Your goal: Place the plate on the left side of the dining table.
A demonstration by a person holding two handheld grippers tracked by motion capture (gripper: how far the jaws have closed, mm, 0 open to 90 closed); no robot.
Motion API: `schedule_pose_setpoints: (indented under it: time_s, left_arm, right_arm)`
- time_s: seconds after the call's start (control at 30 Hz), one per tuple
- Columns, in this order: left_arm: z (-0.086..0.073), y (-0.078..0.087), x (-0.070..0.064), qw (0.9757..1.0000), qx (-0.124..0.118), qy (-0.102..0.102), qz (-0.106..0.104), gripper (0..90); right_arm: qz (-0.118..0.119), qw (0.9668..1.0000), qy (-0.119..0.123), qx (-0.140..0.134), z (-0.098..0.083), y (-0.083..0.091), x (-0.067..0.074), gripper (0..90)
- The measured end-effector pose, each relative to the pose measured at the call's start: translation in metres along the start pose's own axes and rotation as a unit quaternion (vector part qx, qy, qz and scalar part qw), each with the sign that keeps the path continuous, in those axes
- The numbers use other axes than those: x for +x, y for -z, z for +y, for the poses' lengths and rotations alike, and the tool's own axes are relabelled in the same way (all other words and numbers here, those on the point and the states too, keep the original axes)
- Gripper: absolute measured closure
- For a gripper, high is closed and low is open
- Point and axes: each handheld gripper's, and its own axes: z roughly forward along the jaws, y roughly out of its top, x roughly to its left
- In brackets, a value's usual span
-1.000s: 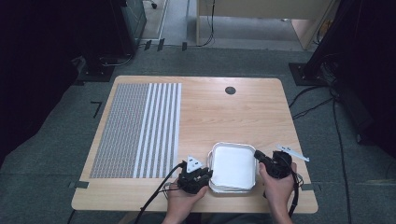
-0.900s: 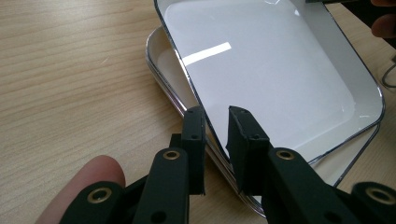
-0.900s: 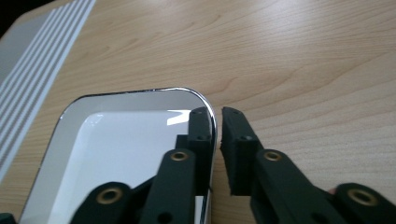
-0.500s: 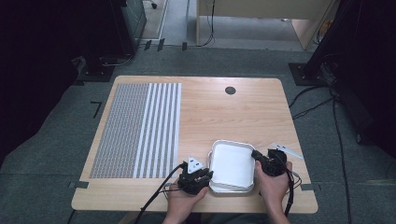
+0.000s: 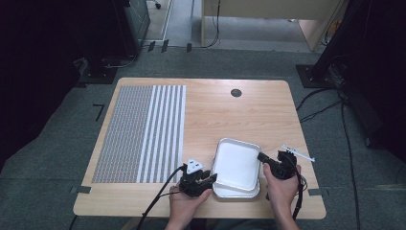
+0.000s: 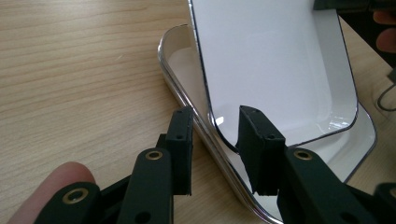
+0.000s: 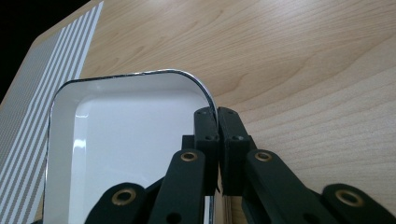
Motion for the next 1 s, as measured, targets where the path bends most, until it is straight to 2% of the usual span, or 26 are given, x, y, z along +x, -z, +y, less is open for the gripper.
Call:
schedule_pose_setpoints:
  time_s: [0.13, 0.3, 0.73, 0.77, 0.9, 1.0]
  left_arm:
    - [-0.001, -0.0005, -0.0029, 1.0, -0.002, -0.009, -0.001, 75.4]
    - [0.0009, -0.0004, -0.0016, 1.0, -0.001, 0.004, 0.001, 80.0]
    - [0.0045, -0.002, 0.0011, 0.9999, 0.004, 0.011, -0.002, 84.0]
    - [0.0051, -0.0017, 0.0014, 0.9999, 0.004, 0.012, -0.003, 84.3]
    - [0.0063, -0.0019, 0.0022, 0.9999, 0.006, 0.014, -0.004, 85.5]
    - [0.0067, -0.002, 0.0017, 0.9998, 0.006, 0.017, -0.001, 85.9]
  right_arm:
    - [0.002, 1.0, -0.002, 0.002, -0.0009, -0.0013, -0.0007, 88.9]
    - [0.007, 1.0, 0.002, -0.002, -0.0018, -0.0007, -0.0002, 88.6]
    - [0.026, 0.9996, 0.001, 0.004, -0.0013, -0.006, -0.005, 80.9]
    - [0.021, 0.9997, 0.007, -0.007, -0.001, -0.0048, -0.0047, 81.8]
    - [0.018, 0.9996, 0.016, -0.017, -0.0003, -0.0025, -0.0026, 78.9]
    - [0.004, 0.9979, 0.055, -0.036, -0.0023, 0.0009, 0.003, 80.1]
